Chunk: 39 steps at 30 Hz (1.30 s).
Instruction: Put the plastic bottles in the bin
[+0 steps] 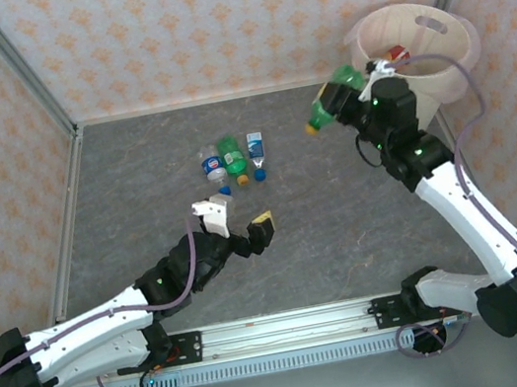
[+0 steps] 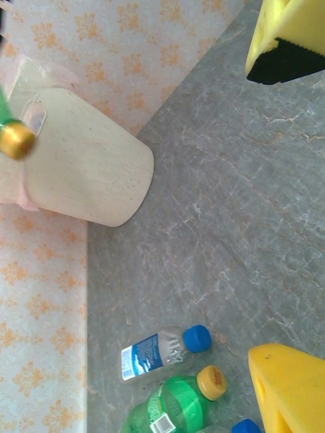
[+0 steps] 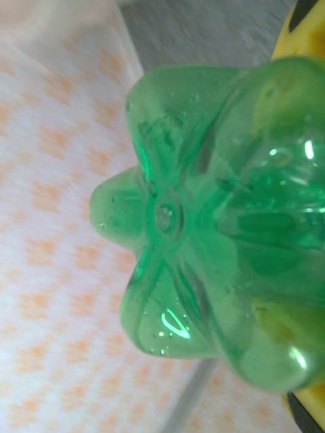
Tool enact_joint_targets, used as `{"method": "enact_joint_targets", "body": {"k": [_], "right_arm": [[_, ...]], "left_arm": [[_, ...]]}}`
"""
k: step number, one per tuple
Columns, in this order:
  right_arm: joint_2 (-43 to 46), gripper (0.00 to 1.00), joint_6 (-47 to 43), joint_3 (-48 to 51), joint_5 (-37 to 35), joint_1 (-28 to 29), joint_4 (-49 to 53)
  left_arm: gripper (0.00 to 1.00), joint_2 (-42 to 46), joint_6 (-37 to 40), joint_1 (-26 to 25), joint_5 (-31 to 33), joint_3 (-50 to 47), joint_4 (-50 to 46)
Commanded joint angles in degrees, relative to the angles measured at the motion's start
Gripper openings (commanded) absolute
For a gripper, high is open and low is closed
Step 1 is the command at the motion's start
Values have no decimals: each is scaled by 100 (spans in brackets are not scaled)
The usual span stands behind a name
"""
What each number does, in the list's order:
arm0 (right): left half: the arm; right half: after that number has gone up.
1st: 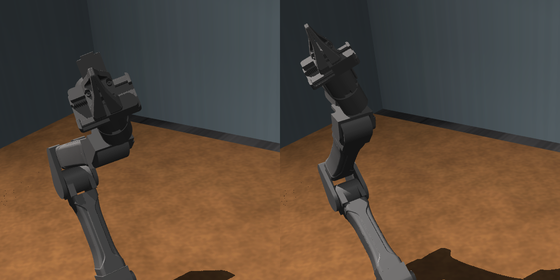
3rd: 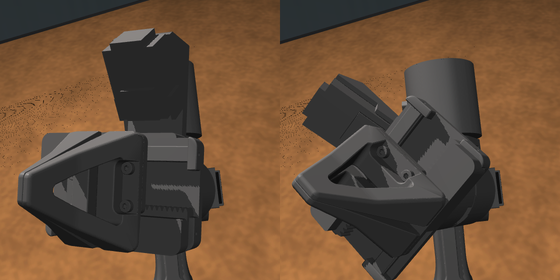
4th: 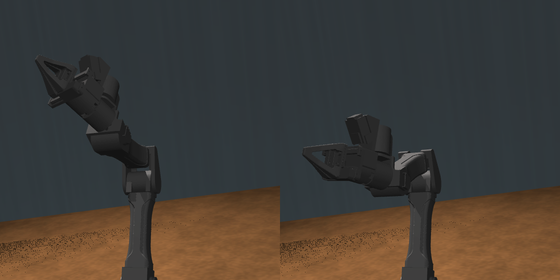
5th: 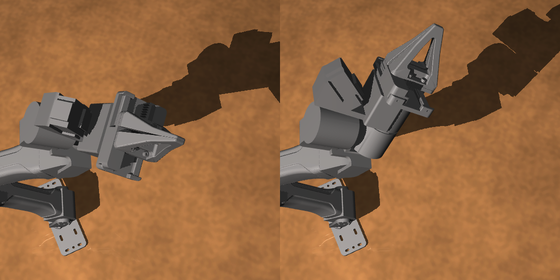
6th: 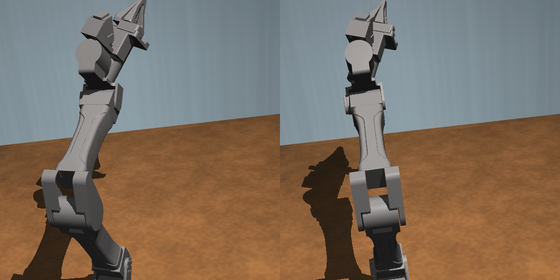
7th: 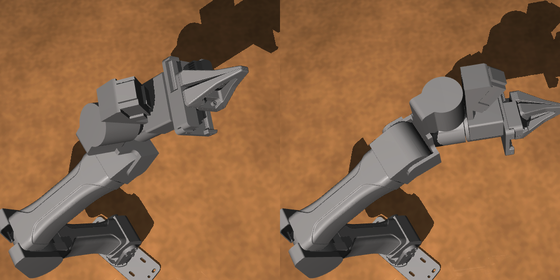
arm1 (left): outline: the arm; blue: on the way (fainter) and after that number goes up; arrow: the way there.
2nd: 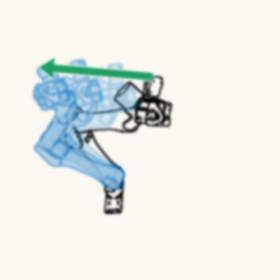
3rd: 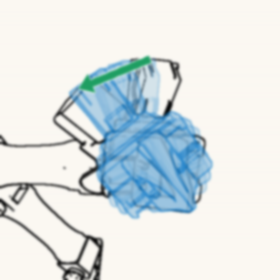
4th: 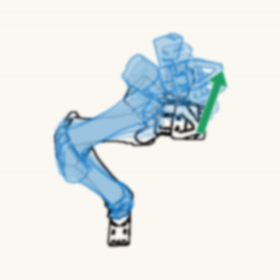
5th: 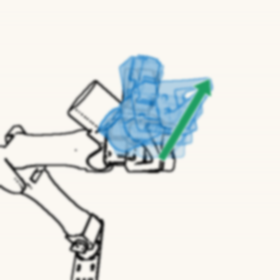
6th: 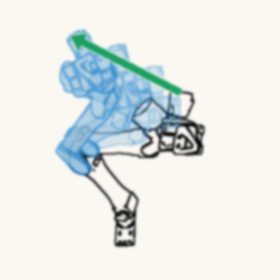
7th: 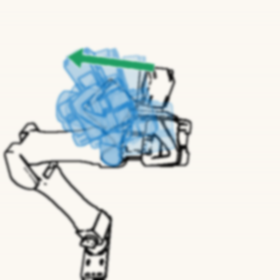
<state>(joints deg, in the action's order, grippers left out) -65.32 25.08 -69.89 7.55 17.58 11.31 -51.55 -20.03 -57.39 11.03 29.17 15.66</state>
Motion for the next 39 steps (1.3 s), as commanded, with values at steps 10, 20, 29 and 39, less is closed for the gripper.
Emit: {"method": "enact_joint_targets", "body": {"k": [10, 20, 29, 39], "right_arm": [[-1006, 48, 417, -1542, -1568, -1694, 57], [-2185, 48, 360, -2756, -1904, -2322, 394], [-2822, 91, 9, -3568, -1710, -2364, 1020], [-2255, 100, 111, -3102, -1014, -2198, 868]], "left_arm": [[99, 383, -470, -46, -255, -435, 534], [99, 971, -654, -50, -23, -683, 261], [99, 1189, -808, -46, 334, -654, -182], [99, 916, -919, -53, 579, -606, -151]]}}
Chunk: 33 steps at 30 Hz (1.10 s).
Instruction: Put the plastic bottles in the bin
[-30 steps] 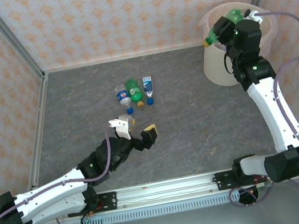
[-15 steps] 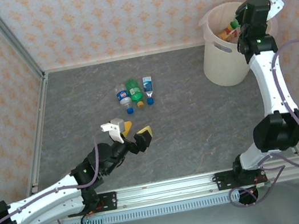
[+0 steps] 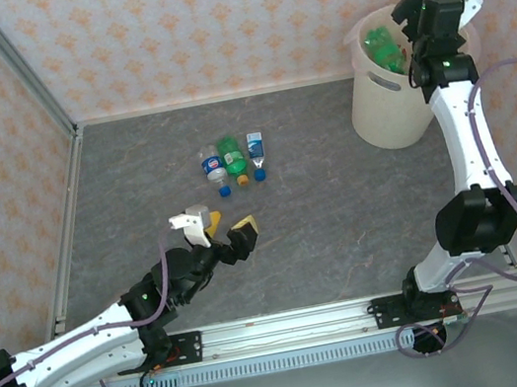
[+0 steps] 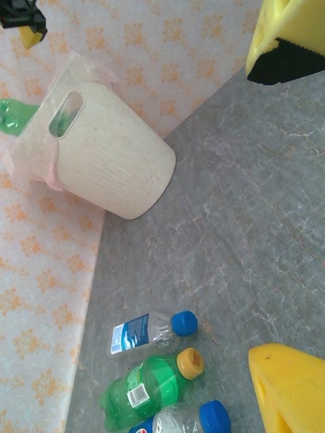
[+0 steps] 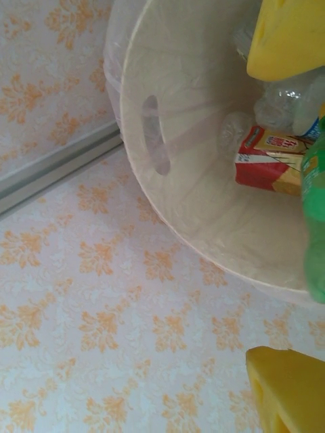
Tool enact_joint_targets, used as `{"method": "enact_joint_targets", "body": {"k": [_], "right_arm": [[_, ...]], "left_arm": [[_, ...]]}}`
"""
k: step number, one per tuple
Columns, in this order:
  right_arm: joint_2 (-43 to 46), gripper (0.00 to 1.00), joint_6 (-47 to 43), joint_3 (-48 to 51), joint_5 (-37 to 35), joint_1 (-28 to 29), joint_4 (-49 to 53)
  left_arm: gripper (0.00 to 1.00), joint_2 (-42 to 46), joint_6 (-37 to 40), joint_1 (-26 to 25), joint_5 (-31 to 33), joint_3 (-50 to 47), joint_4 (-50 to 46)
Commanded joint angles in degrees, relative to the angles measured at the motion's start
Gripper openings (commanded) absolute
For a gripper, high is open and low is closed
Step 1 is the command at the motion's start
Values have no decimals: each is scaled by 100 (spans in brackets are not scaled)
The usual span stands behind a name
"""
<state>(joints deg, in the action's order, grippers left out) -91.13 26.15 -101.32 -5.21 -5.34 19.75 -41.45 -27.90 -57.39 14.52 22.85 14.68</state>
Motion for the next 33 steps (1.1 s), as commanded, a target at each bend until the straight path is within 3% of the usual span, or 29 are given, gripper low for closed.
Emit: {"method": "enact_joint_targets", "body": {"k": [1, 8, 20, 33], "right_arm": [[387, 100, 13, 71, 339, 134, 38], [939, 100, -73, 533, 443, 510, -278], [686, 99, -247, 584, 839, 619, -322], [2019, 100, -232, 2641, 1319, 1361, -1097]], "left_arm": [[99, -169, -150, -53, 260, 48, -59], [99, -614, -268, -43, 360, 202, -125], [99, -914, -375, -12, 460, 301, -331], [99, -1911, -1078, 1291, -193, 469, -515]]}}
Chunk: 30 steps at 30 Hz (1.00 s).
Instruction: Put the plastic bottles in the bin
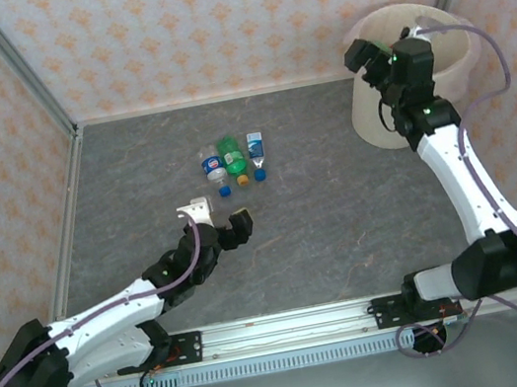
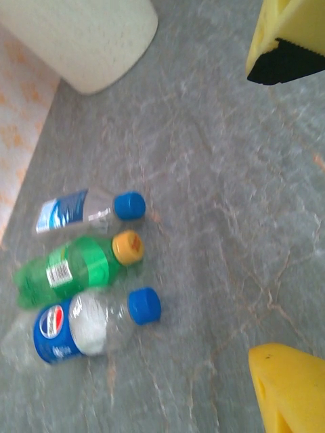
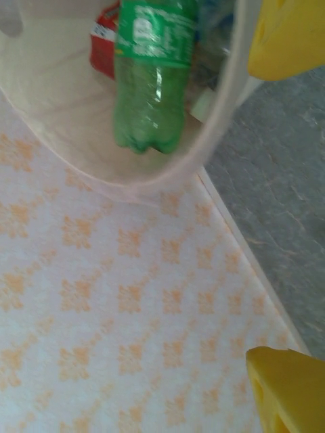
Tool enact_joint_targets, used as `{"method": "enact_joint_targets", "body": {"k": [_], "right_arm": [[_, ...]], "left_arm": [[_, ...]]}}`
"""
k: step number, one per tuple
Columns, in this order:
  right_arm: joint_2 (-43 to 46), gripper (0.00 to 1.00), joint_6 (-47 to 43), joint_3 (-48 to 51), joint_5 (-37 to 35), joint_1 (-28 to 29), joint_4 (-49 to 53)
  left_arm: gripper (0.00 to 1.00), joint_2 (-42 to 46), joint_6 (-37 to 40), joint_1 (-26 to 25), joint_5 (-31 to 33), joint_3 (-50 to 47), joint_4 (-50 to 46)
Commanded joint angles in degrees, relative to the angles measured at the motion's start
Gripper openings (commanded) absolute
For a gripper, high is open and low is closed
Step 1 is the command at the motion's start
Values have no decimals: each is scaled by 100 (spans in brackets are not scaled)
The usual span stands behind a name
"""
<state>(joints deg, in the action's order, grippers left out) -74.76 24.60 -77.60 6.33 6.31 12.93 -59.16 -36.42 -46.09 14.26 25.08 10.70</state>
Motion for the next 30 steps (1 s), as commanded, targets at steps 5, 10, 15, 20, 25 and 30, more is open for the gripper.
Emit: {"method": "enact_joint_targets", "body": {"k": [5, 10, 15, 20, 25, 30], "right_arm": [[1032, 100, -11, 1319, 388, 593, -936], [1512, 100, -38, 2353, 537, 1128, -1491], [1760, 100, -86, 3176, 662, 1583, -2084], [1871, 100, 11, 3849, 830, 1912, -2727], [1946, 100, -113, 4400, 846, 2103, -3346], [2188, 100, 175, 5059, 779, 2140, -3987]], "left_arm": [[96, -720, -331, 553, -379, 609, -305], [84, -1268, -396, 1076, -912, 877, -271], [77, -1752, -409, 1483, -1354, 1144, -204], [72, -2234, -412, 1809, -1631, 1434, -278], [67, -2634, -358, 2025, -1765, 1701, -341], [66, -3051, -341, 2203, -1954, 1909, -329]]}}
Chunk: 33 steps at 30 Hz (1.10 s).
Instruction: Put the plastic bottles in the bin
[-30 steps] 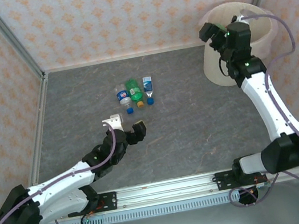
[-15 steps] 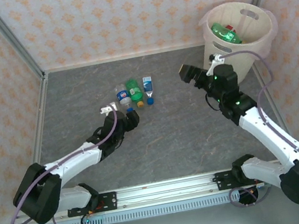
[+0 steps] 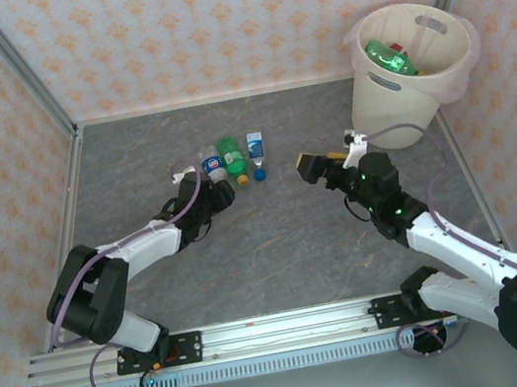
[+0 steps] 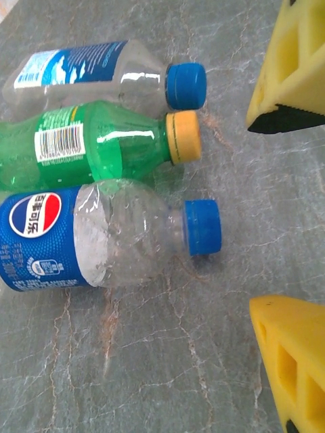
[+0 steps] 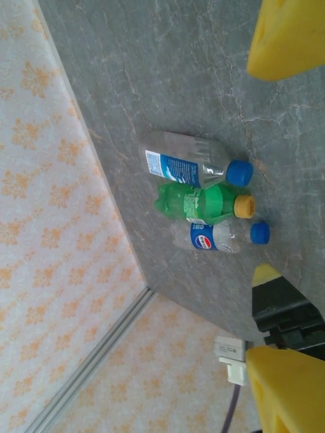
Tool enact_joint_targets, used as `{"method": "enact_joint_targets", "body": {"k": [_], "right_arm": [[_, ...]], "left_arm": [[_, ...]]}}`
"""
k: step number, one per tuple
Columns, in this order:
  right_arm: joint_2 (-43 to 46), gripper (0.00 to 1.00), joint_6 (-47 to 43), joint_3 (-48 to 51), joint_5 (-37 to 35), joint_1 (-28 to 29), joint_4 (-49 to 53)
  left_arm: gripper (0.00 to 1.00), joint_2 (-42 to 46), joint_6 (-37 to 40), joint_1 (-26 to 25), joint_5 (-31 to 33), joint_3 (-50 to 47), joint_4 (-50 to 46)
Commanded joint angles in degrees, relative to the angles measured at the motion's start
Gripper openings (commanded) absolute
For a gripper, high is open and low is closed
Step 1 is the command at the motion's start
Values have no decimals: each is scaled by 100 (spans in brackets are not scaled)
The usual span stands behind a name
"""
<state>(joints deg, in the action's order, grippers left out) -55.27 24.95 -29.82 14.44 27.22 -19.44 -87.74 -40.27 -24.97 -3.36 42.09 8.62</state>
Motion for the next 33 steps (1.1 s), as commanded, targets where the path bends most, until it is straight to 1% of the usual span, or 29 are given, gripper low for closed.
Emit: {"method": "enact_joint_targets", "body": {"k": [1, 4, 9, 13, 17, 26, 29, 33], "right_arm": [[313, 100, 171, 390, -77, 54, -809], [515, 100, 210, 615, -181, 55, -866], [517, 100, 256, 634, -212, 55, -753], [532, 100, 289, 607, -168, 64, -715], [612, 100, 287, 608, -230, 62, -665], [695, 100, 288, 620, -310, 66, -640], [692, 100, 283, 625, -284, 63, -649], [693, 100, 290, 627, -283, 59, -627]], "left_arm": [[66, -281, 61, 104, -235, 260, -124], [62, -566, 129, 109, -306, 476, -185], [61, -912, 125, 116, -288, 680, -96], [60, -1160, 151, 144, -150, 859, -204], [59, -1360, 150, 203, -116, 865, -147], [57, -1661, 204, 261, -130, 889, 42], [51, -1702, 247, 274, -131, 881, 69], [49, -1673, 313, 282, -89, 845, 96]]}}
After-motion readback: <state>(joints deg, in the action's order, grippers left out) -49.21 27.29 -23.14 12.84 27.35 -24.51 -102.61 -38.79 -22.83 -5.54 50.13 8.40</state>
